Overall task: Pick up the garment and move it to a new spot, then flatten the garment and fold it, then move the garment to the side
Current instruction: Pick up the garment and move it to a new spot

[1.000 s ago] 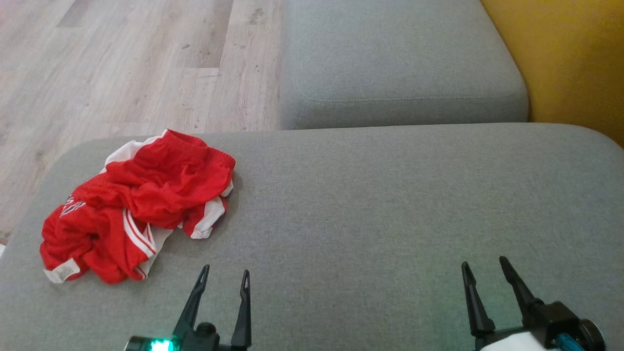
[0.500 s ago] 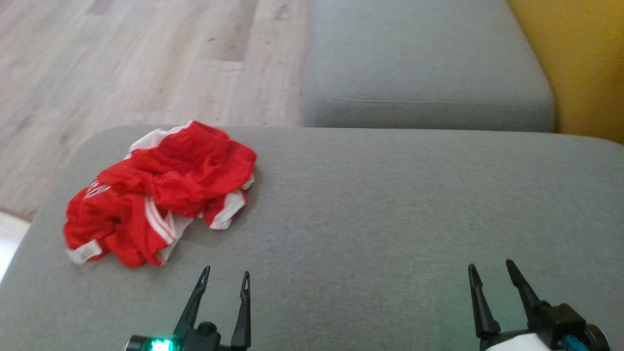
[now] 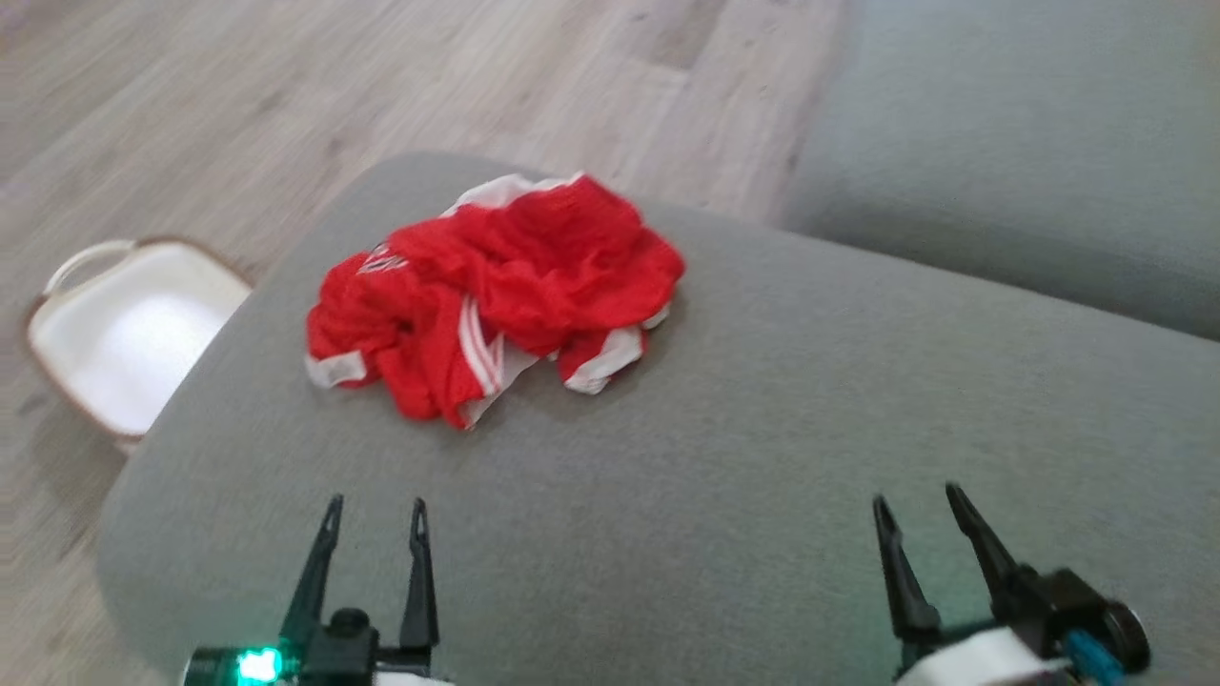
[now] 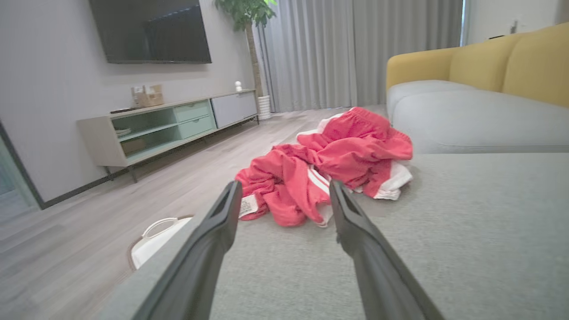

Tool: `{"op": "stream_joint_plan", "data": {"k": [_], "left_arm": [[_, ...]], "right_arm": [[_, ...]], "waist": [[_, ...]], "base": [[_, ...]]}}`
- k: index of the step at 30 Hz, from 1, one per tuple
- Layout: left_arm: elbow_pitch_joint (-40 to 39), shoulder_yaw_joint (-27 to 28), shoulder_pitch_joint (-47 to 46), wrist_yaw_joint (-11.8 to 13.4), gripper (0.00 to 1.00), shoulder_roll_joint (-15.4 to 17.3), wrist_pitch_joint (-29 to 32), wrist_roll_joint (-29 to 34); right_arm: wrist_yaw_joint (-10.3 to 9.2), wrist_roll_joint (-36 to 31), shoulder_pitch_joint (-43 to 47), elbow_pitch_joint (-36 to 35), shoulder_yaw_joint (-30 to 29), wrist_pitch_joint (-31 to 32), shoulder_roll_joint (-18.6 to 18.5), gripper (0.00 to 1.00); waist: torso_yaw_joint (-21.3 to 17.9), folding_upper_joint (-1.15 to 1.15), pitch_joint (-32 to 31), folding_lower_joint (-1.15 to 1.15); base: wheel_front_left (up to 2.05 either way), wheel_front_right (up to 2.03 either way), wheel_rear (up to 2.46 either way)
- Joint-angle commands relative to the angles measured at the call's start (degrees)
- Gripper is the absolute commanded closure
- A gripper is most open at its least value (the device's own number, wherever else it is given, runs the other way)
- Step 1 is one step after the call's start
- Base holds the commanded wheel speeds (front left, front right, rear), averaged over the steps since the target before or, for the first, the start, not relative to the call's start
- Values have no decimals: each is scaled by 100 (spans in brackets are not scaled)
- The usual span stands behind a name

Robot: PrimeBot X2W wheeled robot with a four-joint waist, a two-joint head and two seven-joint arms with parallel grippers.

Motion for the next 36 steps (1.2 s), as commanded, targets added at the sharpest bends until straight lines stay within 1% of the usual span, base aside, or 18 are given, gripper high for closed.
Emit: {"op": "stream_joint_plan", "data": {"k": [1,9,11,14,16,17,20,22,27,29,32,36], "left_arm": [[-279,239,-320,80,0,-20,-61,-4],[-585,380,-369,203,0,34,-61,58],[-704,354,-468,189,0,111,-61,137],[-998,247,-742,98,0,264,-61,247],[-1224,176,-1038,-65,0,364,-61,248],[-1313,80,-1442,-319,0,496,-61,253],[-1196,52,-2241,-726,0,620,-61,126],[-891,57,-2849,-982,0,701,-49,64],[228,16,-4511,-1605,0,634,427,-232],[762,-18,-5122,-1792,0,513,688,-408],[1639,-25,-5945,-1947,0,361,958,-679],[2841,-110,-6705,-2053,0,263,1424,-968]], "right_arm": [[26,-58,-447,-125,198,-79,-59,0],[26,-165,-604,-35,326,-79,-59,0],[26,-205,-571,-27,291,-79,-59,0],[26,-266,-446,-55,165,-79,-59,0],[26,-322,-337,-113,31,-79,-59,0],[26,-396,-219,-184,-98,-79,-59,0],[26,-588,-170,-309,-219,-79,-59,0],[26,-751,-233,-368,-280,-79,-59,0],[26,-1120,-426,-504,-372,-79,-69,0],[26,-1200,-507,-564,-381,-79,-123,0],[26,-1265,-630,-673,-379,-79,-233,0],[26,-1299,-766,-807,-338,-79,-340,0]], "waist": [[298,0,318,0],[400,0,443,0],[411,0,448,0],[440,0,461,0],[478,0,500,0],[524,0,563,0],[453,0,862,0],[340,0,1082,0],[42,0,1575,0],[-94,0,1761,0],[-296,0,2039,0],[-605,0,2355,0]], "base": [[0,0,0],[0,0,0],[0,0,0],[0,0,0],[0,0,0],[0,0,0],[0,0,0],[0,0,0],[0,0,0],[0,0,0],[0,0,0],[0,0,0]]}}
